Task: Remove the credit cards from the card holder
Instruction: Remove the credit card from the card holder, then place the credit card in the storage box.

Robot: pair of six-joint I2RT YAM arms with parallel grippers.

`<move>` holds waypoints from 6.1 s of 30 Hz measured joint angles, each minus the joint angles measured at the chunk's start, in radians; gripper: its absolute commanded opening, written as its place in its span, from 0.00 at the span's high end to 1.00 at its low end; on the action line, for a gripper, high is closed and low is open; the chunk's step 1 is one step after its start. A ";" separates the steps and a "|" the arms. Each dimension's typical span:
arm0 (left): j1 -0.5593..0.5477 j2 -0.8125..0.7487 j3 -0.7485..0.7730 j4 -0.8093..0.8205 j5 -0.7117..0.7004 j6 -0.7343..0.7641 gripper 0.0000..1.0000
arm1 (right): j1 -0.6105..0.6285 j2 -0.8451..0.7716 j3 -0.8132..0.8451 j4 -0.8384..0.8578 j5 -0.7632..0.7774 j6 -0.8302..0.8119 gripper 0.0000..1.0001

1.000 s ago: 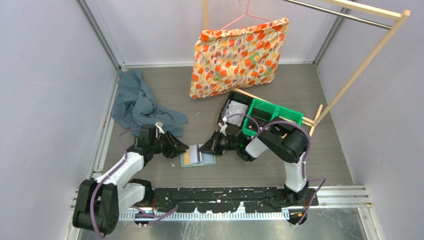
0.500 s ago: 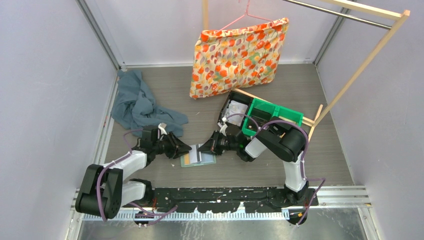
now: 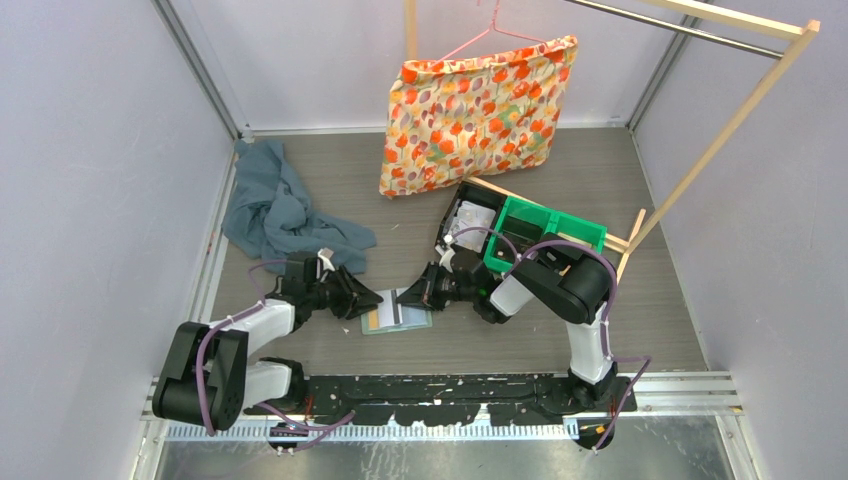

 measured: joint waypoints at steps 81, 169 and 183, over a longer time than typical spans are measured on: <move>-0.005 -0.046 0.031 -0.166 0.046 0.048 0.58 | -0.114 0.185 -0.114 0.500 -0.213 0.158 0.99; -0.167 0.031 0.197 -0.365 -0.173 0.077 0.60 | 0.110 -0.068 1.025 -1.977 1.370 -1.071 1.00; -0.167 0.042 0.203 -0.368 -0.169 0.076 0.60 | 0.111 0.179 1.410 -2.300 1.812 -0.799 1.00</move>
